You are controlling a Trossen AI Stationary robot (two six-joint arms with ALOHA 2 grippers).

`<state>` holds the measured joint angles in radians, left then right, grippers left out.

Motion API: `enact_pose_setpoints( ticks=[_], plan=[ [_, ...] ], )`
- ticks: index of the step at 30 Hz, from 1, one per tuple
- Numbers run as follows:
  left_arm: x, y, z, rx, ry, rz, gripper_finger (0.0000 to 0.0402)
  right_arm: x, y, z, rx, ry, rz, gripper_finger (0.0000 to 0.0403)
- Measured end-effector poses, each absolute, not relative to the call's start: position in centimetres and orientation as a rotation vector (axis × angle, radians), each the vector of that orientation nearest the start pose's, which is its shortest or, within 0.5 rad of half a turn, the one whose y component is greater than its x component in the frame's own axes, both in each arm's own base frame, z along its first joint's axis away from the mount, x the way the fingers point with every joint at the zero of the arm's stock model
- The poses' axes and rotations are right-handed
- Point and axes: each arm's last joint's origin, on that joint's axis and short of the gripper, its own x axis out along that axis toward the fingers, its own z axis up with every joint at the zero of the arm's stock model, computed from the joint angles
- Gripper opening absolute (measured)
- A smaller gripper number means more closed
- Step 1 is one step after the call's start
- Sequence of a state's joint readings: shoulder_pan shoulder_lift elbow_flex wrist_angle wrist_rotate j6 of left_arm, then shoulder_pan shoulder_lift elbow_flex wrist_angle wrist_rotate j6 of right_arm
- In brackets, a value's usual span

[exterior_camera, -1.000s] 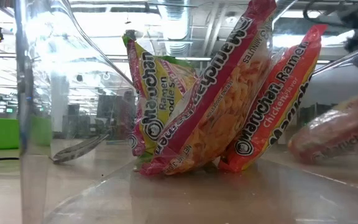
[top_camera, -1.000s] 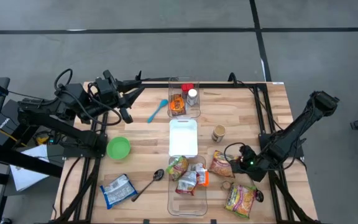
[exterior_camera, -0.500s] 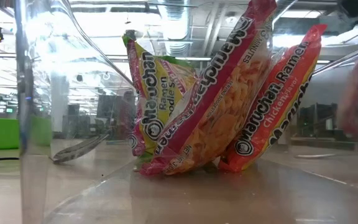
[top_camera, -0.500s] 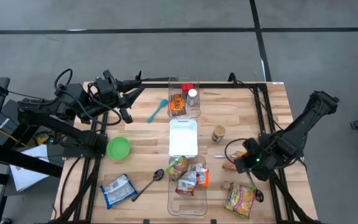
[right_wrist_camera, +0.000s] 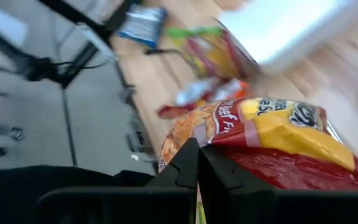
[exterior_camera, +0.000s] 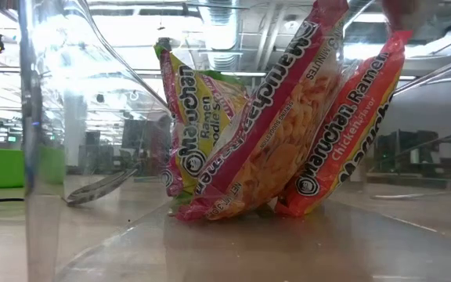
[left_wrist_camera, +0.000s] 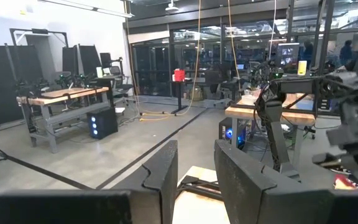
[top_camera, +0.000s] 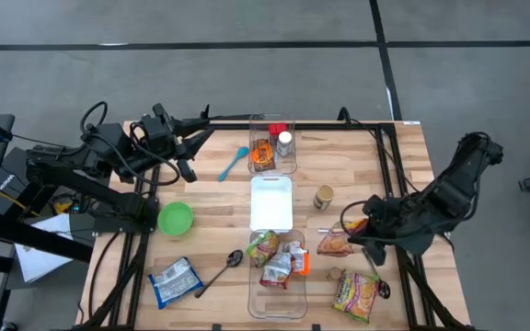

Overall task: Pick & Place Food Item
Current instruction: Put the red noodle pack into the bottom transparent bin

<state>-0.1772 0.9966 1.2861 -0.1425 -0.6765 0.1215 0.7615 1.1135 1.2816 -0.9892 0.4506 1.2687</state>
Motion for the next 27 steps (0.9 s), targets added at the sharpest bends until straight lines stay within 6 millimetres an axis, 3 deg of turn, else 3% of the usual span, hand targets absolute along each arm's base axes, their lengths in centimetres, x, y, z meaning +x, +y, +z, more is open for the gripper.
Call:
enact_pose_setpoints(
  ticks=[6,19,27],
  plan=[
    [18.4,-1.5,46.6,0.057,-0.105,0.506,0.0099,16.6,12.8,39.9,0.58,0.702,-0.036,0.0],
    [18.4,-1.5,46.6,0.057,-0.105,0.504,0.0099,21.4,15.6,43.5,0.115,0.696,0.292,0.0],
    [18.4,-1.9,46.3,0.069,-0.073,0.477,0.0099,24.7,16.9,43.0,0.06,0.791,0.343,0.0]
  ],
)
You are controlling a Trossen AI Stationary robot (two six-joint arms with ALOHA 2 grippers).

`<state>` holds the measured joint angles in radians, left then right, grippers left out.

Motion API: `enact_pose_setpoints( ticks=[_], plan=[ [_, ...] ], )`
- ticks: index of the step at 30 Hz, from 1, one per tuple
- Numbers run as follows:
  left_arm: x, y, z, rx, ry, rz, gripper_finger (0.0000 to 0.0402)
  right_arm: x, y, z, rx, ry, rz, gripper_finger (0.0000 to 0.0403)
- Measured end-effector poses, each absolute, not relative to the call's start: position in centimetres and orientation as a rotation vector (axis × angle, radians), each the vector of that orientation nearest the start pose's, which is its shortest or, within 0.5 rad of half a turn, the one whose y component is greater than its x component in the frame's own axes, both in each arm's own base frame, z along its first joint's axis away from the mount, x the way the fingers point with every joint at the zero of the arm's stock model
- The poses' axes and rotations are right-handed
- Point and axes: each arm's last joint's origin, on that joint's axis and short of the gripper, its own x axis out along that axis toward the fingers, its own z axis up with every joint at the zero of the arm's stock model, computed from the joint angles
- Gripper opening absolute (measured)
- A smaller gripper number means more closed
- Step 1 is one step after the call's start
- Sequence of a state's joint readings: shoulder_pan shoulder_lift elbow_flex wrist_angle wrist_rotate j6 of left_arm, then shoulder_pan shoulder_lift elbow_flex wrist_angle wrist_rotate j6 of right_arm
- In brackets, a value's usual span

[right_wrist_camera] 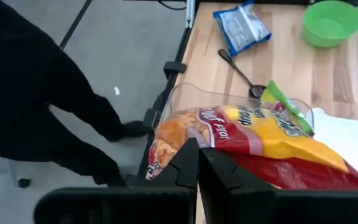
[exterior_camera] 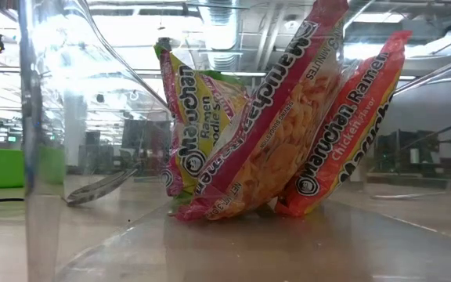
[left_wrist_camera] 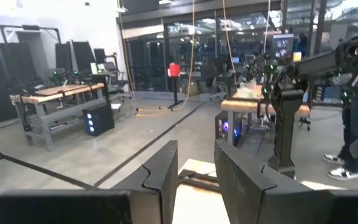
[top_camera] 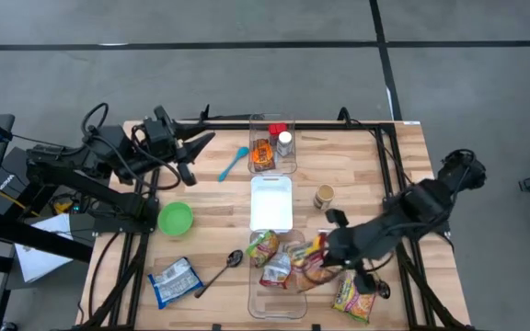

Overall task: Pick & Place Food Item
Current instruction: Put the red noodle pack into the bottom transparent bin

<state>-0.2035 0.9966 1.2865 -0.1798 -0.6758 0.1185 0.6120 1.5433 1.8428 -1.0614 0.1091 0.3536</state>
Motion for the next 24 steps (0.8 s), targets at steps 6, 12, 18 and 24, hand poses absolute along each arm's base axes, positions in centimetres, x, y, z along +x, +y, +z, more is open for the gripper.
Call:
enact_pose_setpoints(
  ticks=[6,12,18,24],
  plan=[
    [18.4,-2.1,45.6,0.055,-0.015,0.465,0.0099,27.3,17.9,41.3,0.089,0.847,0.385,0.0],
    [18.4,-2.1,45.5,0.056,-0.009,0.463,0.0099,29.6,18.5,39.8,0.142,0.865,0.383,0.0],
    [18.4,-2.3,45.6,0.053,-0.015,0.412,0.0099,32.6,18.5,37.5,0.245,0.916,0.328,0.0],
    [18.5,-2.4,45.6,0.049,-0.017,0.364,0.0099,34.1,19.0,35.4,0.329,0.984,0.258,0.0]
  ],
)
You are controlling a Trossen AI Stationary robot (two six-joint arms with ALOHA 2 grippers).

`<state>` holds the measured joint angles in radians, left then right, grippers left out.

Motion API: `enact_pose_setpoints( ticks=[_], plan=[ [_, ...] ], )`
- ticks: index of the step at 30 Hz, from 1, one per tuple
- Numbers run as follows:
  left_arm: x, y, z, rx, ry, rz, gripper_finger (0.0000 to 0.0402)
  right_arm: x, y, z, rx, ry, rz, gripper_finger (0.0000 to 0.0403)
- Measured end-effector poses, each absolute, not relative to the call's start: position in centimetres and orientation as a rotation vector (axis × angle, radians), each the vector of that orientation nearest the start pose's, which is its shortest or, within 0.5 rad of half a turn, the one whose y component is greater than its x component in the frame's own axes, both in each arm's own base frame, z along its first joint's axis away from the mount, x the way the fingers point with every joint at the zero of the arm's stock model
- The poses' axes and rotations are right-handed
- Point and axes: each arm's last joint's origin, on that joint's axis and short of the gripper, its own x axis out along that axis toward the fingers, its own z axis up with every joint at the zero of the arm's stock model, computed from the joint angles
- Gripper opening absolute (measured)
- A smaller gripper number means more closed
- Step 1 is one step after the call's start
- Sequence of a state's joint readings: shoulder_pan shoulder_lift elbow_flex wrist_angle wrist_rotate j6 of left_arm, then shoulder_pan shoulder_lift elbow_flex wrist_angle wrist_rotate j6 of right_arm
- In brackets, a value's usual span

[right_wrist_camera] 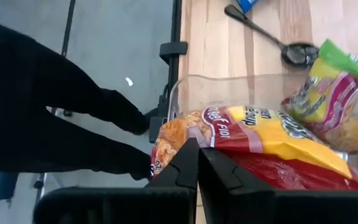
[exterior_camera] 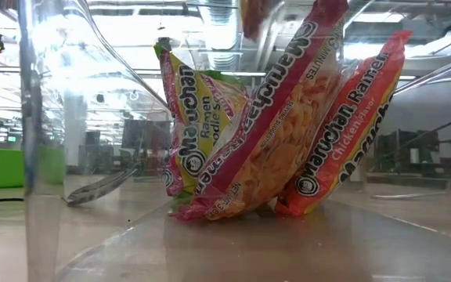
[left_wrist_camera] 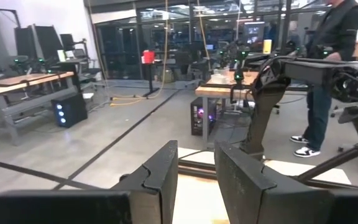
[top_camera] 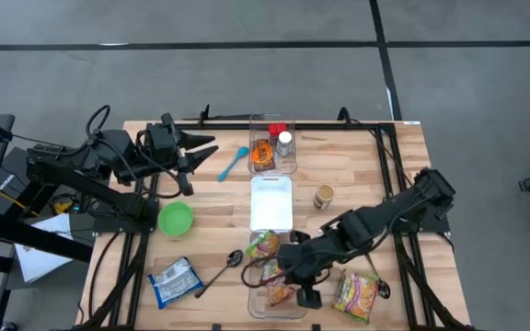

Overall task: Pick & Place Food Item
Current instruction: Put the red noodle pack into the bottom transparent bin

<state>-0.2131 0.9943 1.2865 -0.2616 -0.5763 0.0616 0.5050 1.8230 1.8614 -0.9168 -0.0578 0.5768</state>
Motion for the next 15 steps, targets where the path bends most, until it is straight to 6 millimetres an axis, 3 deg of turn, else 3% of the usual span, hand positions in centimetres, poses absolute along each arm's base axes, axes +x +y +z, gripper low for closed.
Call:
enact_pose_setpoints(
  ticks=[15],
  plan=[
    [18.5,-2.4,45.6,0.047,-0.024,0.356,0.0099,36.9,18.9,32.0,0.343,1.05,0.255,0.0]
  ],
)
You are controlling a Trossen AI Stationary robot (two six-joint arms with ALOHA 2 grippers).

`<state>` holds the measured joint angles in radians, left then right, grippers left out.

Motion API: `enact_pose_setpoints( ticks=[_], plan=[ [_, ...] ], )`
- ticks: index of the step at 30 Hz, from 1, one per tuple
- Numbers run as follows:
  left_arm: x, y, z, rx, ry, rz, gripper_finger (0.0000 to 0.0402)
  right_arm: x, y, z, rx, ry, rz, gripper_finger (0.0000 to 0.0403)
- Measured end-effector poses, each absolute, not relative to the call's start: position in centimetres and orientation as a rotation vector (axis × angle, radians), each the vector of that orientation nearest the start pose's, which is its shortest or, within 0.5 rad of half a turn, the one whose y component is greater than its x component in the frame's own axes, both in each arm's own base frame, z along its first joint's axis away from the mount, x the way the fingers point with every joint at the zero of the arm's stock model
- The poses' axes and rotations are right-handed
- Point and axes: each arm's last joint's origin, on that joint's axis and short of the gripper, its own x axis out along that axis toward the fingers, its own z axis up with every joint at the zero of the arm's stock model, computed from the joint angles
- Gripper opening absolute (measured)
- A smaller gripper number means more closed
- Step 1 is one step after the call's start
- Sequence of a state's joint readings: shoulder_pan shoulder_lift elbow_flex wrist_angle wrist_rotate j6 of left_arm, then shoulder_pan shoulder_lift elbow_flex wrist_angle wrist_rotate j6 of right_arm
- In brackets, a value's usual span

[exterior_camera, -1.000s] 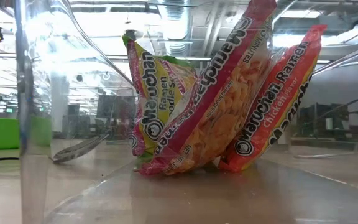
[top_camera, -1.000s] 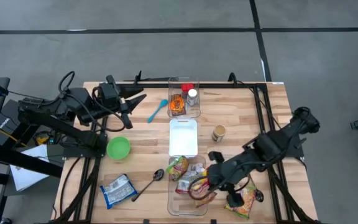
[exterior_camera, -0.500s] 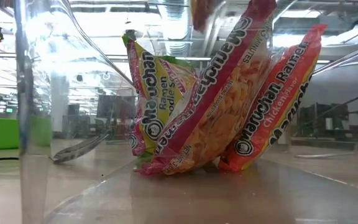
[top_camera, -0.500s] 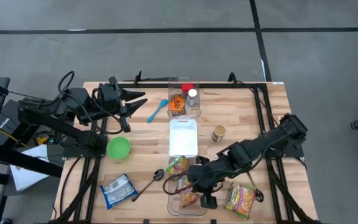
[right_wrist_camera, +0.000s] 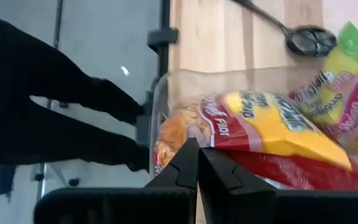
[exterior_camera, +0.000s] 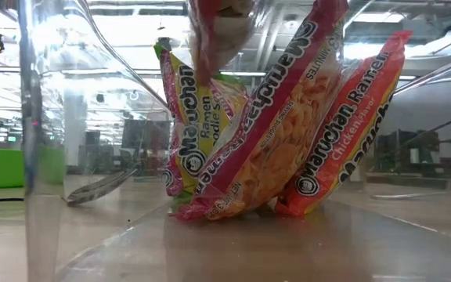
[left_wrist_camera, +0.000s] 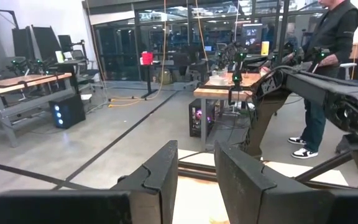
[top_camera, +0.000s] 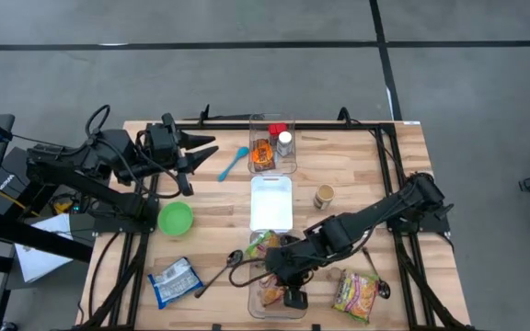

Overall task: Pick & Place Food Item
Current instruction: Put the red noodle pack into the bottom transparent bin

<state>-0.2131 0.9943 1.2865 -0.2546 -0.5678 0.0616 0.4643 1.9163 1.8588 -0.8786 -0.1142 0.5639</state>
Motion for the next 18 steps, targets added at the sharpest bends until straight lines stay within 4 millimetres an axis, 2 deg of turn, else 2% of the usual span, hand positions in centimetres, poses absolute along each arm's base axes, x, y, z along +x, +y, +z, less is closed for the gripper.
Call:
enact_pose_setpoints(
  ticks=[5,12,16,18],
  plan=[
    [18.5,-2.4,45.6,0.047,-0.024,0.356,0.0099,38.1,19.3,30.7,0.338,1.05,0.307,0.0],
    [18.5,-2.4,45.6,0.048,-0.021,0.356,0.0099,38.8,18.4,30.2,0.317,1.052,0.302,0.0],
    [18.5,-2.4,45.6,0.05,-0.017,0.355,0.0099,39.5,17.7,29.3,0.31,1.072,0.282,0.0],
    [18.5,-2.4,45.5,0.05,-0.015,0.355,0.0099,40.2,18.0,28.5,0.319,1.074,0.32,0.0]
  ],
)
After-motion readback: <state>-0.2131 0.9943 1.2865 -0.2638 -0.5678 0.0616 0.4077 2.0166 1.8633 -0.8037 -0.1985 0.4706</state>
